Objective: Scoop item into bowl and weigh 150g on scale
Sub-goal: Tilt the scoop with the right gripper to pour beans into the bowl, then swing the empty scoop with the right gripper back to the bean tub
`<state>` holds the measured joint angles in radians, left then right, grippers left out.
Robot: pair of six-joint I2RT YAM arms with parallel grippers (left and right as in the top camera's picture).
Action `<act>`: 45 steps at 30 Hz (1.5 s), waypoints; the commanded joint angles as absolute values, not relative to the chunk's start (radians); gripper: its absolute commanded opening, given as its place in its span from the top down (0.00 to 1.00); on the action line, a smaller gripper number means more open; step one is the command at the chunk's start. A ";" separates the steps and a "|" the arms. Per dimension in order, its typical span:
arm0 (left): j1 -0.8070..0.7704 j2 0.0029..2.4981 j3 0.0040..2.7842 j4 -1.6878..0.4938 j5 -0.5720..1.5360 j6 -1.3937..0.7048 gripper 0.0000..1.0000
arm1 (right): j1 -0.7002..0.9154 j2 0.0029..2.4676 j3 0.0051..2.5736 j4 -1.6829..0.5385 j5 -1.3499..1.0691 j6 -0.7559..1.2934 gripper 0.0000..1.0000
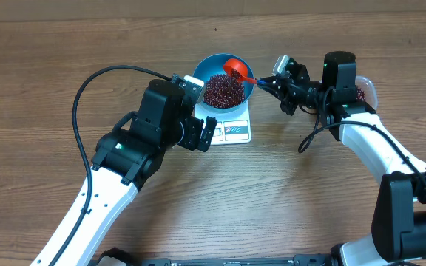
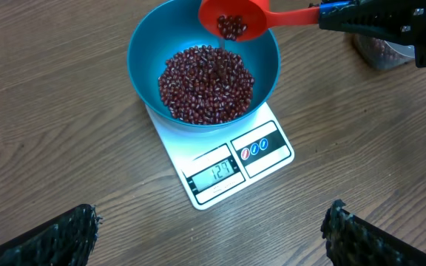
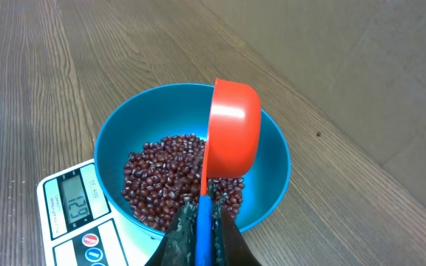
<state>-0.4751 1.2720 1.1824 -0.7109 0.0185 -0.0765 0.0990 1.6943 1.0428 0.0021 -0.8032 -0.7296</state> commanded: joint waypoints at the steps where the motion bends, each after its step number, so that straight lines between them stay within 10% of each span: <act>1: -0.471 1.270 1.187 -0.707 0.026 -0.090 0.00 | 0.101 1.700 1.047 0.002 -0.801 -0.743 0.96; 45: -0.471 1.270 1.187 -0.707 0.026 -0.090 0.01 | 0.088 1.563 1.048 0.025 -0.790 -0.872 0.96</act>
<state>-0.4751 1.2720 1.1824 -0.7109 0.0185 -0.0765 0.0982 1.6569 1.0428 0.0204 -0.8028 -0.9550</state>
